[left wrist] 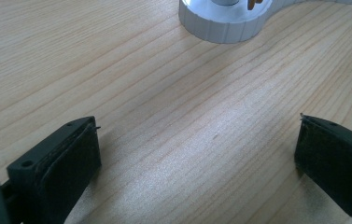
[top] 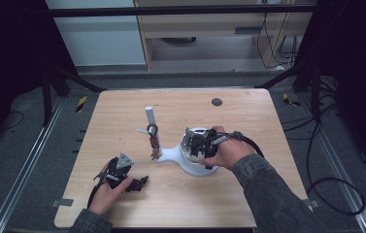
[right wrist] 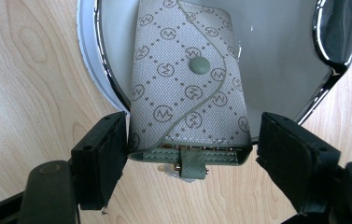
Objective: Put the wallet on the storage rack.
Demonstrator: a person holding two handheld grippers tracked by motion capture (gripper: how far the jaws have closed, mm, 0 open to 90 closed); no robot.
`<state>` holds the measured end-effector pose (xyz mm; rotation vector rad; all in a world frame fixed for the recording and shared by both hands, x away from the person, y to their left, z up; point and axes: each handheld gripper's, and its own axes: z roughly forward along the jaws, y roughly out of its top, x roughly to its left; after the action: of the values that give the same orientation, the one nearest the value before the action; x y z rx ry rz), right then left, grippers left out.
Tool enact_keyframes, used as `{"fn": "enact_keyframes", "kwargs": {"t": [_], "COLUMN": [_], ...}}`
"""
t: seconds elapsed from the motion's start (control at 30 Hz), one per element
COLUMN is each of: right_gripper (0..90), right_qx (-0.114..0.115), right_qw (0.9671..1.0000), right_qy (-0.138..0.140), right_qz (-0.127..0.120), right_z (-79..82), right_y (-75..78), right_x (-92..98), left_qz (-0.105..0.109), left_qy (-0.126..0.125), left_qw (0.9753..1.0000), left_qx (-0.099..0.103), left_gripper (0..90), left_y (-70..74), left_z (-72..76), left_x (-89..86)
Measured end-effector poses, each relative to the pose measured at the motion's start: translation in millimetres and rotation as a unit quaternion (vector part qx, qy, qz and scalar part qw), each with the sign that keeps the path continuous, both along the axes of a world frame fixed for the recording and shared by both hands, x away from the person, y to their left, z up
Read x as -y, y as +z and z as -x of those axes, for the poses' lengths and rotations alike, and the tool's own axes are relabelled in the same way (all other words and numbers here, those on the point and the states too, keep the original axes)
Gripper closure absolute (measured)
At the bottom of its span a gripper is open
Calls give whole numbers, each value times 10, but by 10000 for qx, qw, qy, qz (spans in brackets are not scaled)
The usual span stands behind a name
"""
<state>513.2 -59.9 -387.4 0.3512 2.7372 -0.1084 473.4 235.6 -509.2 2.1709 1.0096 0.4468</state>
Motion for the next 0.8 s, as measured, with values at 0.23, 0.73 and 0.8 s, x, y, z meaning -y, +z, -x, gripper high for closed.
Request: {"fn": "enact_keyframes", "kwargs": {"t": [0.23,0.73,0.8], "right_gripper": [213,108,97], "right_qx": [39,109,131], "right_qw": [10000,9980,9974], "right_qy": [-4,-163,-204], "right_qz": [-25,-599,-680], "right_z": [24,161,183], "right_y": [20,124,148], "right_x": [16,237,274], "left_qz": [2,-10,-11], "left_qy": [0,1,0], "left_qw": [10000,10000,10000], "left_qx": [0,-1,0], "left_gripper": [0,0,0], "left_y": [0,1,1], "left_z": [0,0,0], "left_x": [0,0,0]}}
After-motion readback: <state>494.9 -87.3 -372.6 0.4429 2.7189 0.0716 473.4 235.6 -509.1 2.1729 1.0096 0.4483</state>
